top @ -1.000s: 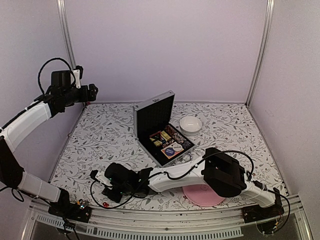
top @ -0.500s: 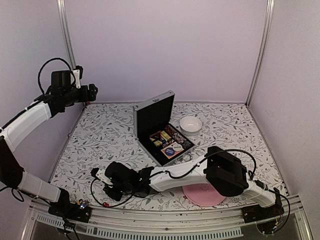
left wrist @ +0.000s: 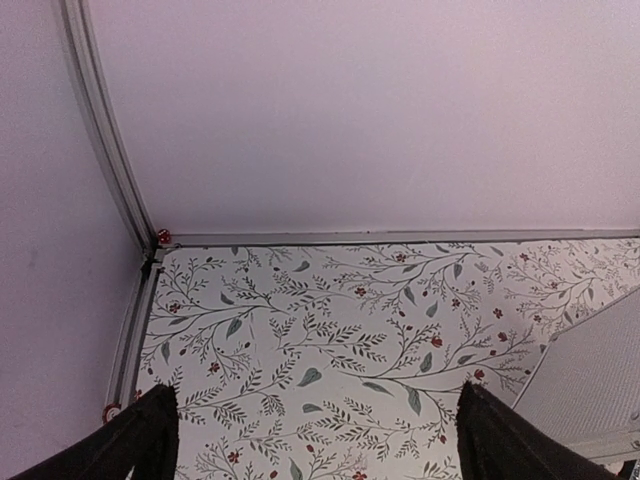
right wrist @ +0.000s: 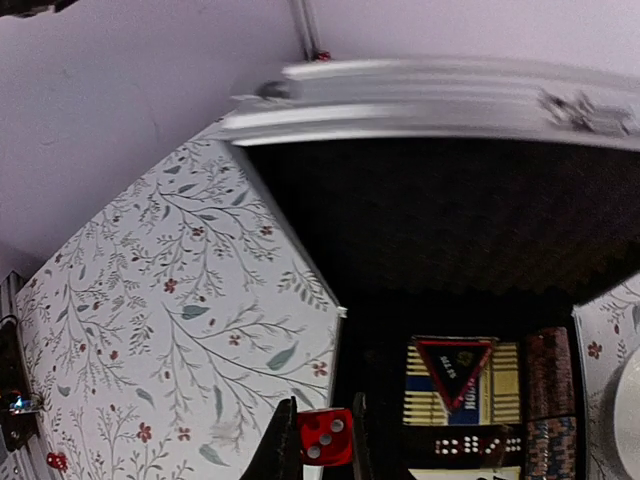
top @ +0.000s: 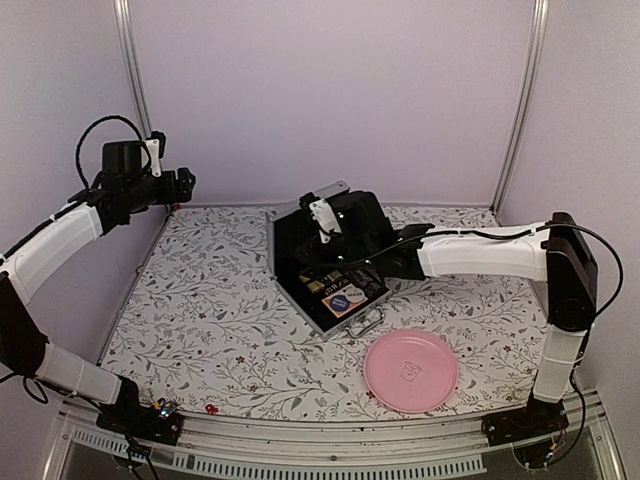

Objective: Pack up texas hold em set

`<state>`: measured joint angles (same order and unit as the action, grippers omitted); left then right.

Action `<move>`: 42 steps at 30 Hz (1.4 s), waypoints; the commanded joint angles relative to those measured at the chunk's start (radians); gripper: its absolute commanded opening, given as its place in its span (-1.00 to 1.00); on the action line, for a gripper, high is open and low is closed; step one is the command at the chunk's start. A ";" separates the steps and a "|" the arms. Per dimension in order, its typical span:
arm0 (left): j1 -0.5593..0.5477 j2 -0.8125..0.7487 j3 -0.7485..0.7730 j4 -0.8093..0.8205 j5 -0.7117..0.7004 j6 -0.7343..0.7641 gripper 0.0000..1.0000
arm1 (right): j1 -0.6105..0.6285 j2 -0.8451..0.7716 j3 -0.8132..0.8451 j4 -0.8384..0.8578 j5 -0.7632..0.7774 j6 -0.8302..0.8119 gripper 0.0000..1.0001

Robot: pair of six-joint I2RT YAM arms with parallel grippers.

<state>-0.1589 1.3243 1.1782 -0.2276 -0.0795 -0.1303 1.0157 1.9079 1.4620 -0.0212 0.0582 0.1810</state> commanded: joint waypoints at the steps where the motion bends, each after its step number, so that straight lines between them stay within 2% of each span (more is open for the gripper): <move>1: -0.008 -0.001 -0.015 0.022 -0.008 0.012 0.93 | -0.100 0.003 -0.103 -0.075 -0.101 0.090 -0.95; 6: -0.008 0.009 -0.017 0.023 -0.009 0.013 0.93 | -0.145 0.072 -0.067 -0.131 -0.148 0.127 -0.95; 13: -0.008 0.019 -0.015 0.021 -0.017 0.017 0.93 | -0.144 0.170 0.003 -0.196 -0.115 0.129 -0.95; 38: -0.009 0.021 -0.014 0.019 -0.007 0.015 0.93 | -0.141 0.287 0.120 -0.275 -0.029 0.054 -0.95; 42: -0.009 0.022 -0.013 0.020 -0.006 0.014 0.93 | -0.139 0.292 0.127 -0.285 -0.013 0.054 -0.90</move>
<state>-0.1589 1.3373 1.1767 -0.2222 -0.0906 -0.1234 0.8703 2.1769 1.5555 -0.2867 0.0166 0.2459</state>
